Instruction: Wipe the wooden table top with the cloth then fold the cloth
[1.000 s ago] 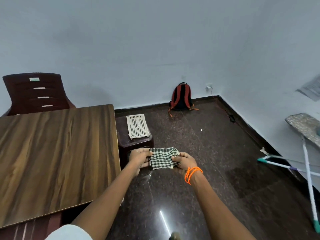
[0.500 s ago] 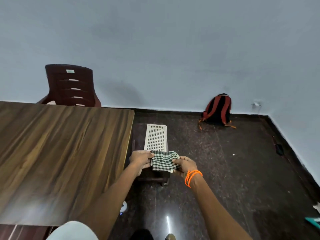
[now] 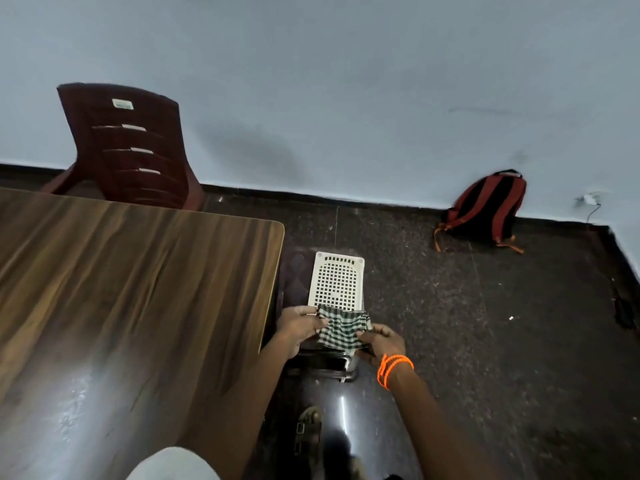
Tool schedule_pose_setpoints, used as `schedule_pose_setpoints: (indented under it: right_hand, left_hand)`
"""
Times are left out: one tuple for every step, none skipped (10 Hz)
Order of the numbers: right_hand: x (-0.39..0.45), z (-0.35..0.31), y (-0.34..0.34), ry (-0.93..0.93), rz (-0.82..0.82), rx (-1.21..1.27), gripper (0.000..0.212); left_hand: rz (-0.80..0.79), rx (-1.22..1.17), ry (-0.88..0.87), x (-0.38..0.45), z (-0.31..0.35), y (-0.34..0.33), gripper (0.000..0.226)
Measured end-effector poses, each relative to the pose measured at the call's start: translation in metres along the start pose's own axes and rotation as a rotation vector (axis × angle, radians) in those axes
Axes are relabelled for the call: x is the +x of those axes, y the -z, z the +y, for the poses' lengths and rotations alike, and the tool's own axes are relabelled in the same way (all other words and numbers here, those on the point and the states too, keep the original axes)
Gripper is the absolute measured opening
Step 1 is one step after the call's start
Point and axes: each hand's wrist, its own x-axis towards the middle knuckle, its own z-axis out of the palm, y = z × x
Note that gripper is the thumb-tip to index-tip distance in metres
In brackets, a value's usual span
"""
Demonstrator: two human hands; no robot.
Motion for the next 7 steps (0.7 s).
schedule_pose_setpoints:
  right_hand:
    - [0.046,0.001,-0.012,-0.021,0.071,0.002,0.031]
    - [0.093,0.007,-0.028,-0.043,0.105,-0.014,0.029]
    - [0.135,0.015,-0.043,-0.057,0.107,-0.003,0.029]
    - [0.165,0.023,-0.051,-0.062,0.111,-0.019,0.030]
    - [0.189,0.034,-0.053,-0.057,0.113,-0.040,0.028]
    - [0.197,0.038,-0.051,-0.049,0.125,-0.152,0.029]
    - [0.196,0.038,-0.049,-0.022,0.150,-0.226,0.029]
  left_hand:
    - [0.039,0.050,0.016,0.048,-0.005,-0.008,0.049]
    - [0.080,0.124,-0.004,0.094,-0.014,-0.015,0.049]
    - [0.117,0.152,-0.015,0.137,-0.027,-0.021,0.047]
    - [0.103,0.184,-0.009,0.165,-0.036,-0.023,0.046]
    - [0.094,0.199,0.004,0.184,-0.044,-0.026,0.050]
    - [0.066,0.292,0.003,0.188,-0.050,-0.027,0.053]
    - [0.090,0.324,-0.026,0.186,-0.051,-0.028,0.048]
